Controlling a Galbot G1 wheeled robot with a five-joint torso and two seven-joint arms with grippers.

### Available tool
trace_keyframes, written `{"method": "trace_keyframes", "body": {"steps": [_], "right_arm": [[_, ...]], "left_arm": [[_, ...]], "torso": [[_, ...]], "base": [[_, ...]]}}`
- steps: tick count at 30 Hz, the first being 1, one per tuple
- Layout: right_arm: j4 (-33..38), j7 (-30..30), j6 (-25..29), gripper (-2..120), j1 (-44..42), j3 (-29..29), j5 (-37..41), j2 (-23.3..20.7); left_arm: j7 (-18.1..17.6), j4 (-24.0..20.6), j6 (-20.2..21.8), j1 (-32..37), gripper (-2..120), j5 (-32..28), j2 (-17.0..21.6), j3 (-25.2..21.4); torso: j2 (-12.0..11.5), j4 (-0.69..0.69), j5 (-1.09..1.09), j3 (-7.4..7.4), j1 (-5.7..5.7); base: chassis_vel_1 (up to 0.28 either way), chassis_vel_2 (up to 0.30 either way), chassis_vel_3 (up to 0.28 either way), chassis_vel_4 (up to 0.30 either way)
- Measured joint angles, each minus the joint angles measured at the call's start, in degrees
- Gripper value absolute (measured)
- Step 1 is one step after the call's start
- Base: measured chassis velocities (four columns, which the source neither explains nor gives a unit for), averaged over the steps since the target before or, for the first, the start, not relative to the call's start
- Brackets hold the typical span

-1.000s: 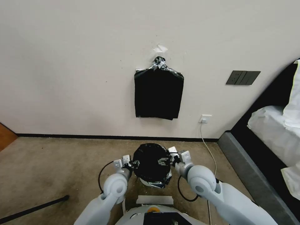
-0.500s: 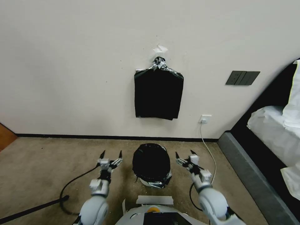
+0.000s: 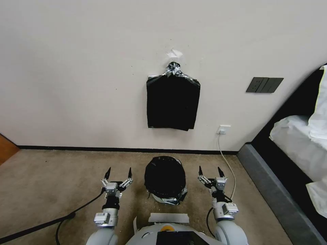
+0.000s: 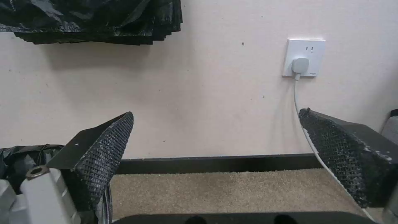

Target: Place a trash bag onto the trash bin.

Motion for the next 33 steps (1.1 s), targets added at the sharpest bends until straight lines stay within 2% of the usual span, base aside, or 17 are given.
{"method": "trace_keyframes", "body": {"steps": [33], "right_arm": [[0.16,0.27,-0.57,100,0.25,-0.3,0.49,-0.33]], "left_arm": [[-0.29,0.01,0.48,-0.18,100,-0.47,0.18,0.18]], "torso": [[-0.01,0.0,0.0,0.0,0.0]], "base": [[0.0,0.0,0.0,0.0]]}}
